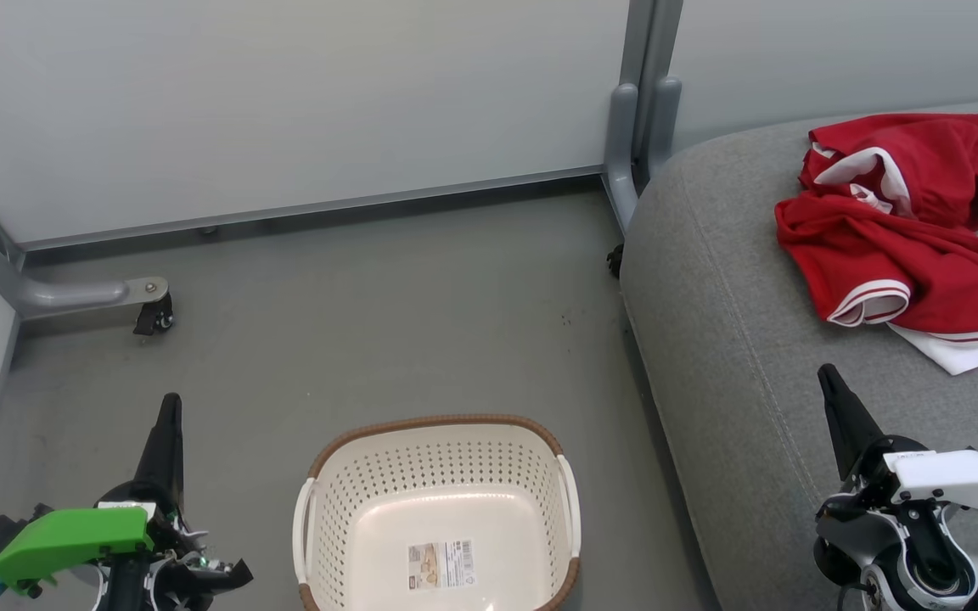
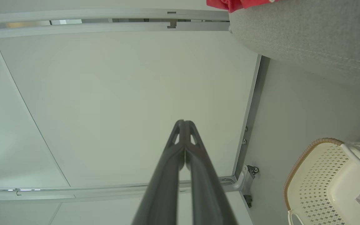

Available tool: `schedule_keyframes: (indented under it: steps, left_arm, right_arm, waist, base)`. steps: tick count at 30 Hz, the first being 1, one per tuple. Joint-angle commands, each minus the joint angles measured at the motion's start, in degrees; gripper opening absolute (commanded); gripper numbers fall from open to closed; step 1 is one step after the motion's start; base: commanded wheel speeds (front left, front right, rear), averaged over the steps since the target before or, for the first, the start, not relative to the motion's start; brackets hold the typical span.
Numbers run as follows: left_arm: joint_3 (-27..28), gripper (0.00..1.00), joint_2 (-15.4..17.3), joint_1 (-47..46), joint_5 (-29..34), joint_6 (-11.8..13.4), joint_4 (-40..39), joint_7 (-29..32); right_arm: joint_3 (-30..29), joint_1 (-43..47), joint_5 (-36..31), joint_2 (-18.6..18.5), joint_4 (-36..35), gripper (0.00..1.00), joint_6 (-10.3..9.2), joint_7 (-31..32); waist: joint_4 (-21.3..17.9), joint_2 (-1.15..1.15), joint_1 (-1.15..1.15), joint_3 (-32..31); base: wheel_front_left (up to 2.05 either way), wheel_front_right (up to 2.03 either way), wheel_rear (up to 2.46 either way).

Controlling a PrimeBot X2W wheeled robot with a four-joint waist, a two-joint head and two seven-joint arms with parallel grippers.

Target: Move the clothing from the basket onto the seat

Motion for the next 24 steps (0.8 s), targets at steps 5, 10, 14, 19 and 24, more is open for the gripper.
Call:
schedule_keyframes:
  steps: [5, 10, 14, 19, 24]
  left_arm:
    - [0.3, 0.00, -0.1, -1.1, -1.2, -0.4, 0.2, 0.5]
    - [0.4, 0.00, -0.2, -1.1, -1.1, -0.4, 0.2, 0.5]
    - [0.5, 0.00, -0.2, -1.1, -1.0, -0.4, 0.2, 0.6]
    - [0.6, 0.00, -0.2, -1.1, -0.9, -0.4, 0.2, 0.6]
    - [0.7, 0.00, -0.2, -1.1, -0.8, -0.4, 0.2, 0.6]
  right_arm:
    - [-0.3, -0.8, 1.2, 0.1, 0.2, 0.00, 0.02, 0.5]
    - [-0.4, -0.8, 1.1, 0.2, 0.2, 0.00, 0.02, 0.6]
    - [-0.5, -0.8, 1.0, 0.2, 0.2, 0.00, 0.02, 0.7]
    - [-0.6, -0.8, 0.9, 0.3, 0.2, 0.00, 0.02, 0.7]
    - [-0.7, -0.8, 0.8, 0.4, 0.2, 0.00, 0.02, 0.8]
  waist:
    - [-0.1, 0.00, 0.00, 0.1]
    - [-0.1, 0.00, 0.00, 0.1]
    - [-0.1, 0.00, 0.00, 0.1]
    - [-0.1, 0.00, 0.00, 0.1]
    - [-0.1, 0.00, 0.00, 0.1]
  base:
    - [0.00, 0.00, 0.00]
    - [0.00, 0.00, 0.00]
    - [0.00, 0.00, 0.00]
    - [0.00, 0.00, 0.00]
    - [0.00, 0.00, 0.00]
